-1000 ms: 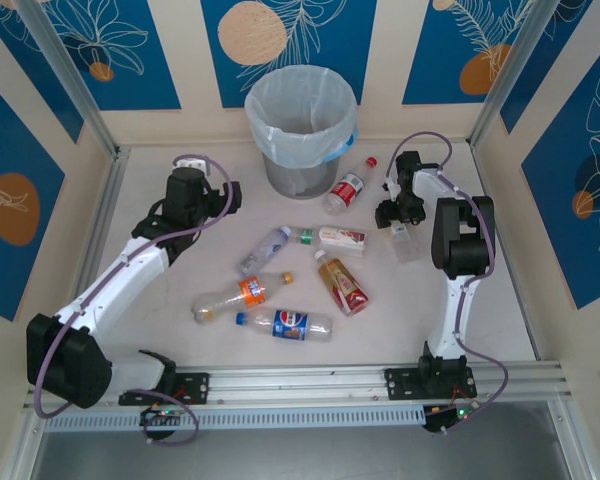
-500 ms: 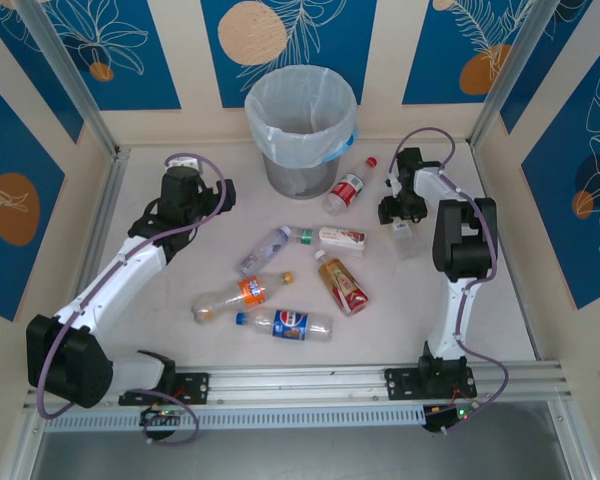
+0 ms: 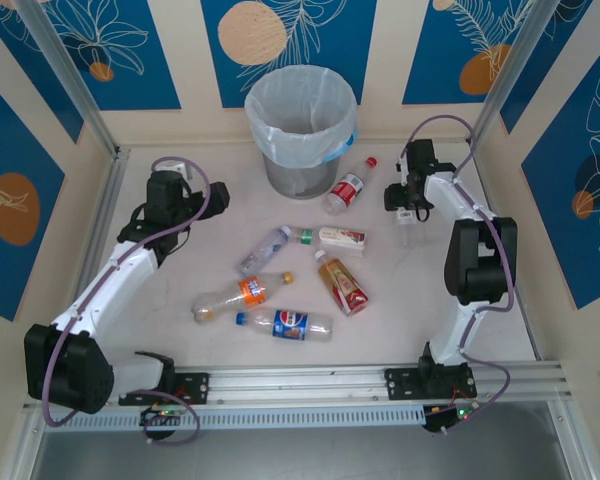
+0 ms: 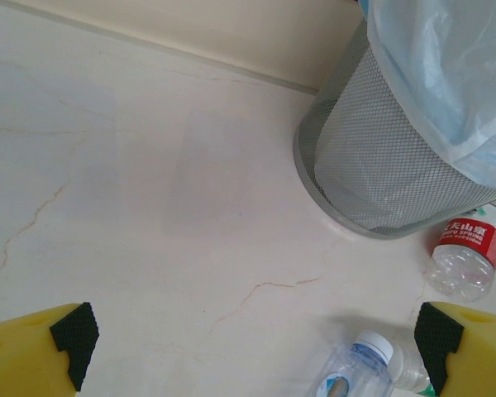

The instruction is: Put the plastic bottles in the bin

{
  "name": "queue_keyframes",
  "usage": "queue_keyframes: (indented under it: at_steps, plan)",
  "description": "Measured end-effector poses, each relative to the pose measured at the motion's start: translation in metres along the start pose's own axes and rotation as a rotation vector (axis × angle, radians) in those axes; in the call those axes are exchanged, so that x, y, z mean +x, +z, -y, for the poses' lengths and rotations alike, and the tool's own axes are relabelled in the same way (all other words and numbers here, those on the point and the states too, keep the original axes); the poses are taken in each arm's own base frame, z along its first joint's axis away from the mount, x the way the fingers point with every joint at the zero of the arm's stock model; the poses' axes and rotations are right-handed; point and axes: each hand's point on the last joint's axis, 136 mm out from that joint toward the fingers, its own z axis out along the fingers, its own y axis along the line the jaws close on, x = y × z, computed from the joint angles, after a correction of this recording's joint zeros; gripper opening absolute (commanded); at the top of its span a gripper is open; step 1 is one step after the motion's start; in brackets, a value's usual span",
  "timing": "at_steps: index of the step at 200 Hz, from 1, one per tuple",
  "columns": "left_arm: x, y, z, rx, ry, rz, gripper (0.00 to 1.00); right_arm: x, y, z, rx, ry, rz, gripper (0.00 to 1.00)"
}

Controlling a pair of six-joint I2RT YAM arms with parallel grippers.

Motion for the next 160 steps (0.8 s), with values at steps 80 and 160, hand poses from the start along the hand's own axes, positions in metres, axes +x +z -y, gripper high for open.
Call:
queue_keyframes:
  at_steps: [80,160]
  plan:
    - [0.003,0.003,-0.009,0.019,-0.068,-0.018,0.99,-0.049,-0.084,-0.026,-0.168,0.138,0.289,0.51]
    - [0.01,0.011,-0.004,0.09,-0.089,-0.056,0.99,-0.093,-0.193,-0.091,-0.574,0.228,0.509,0.51]
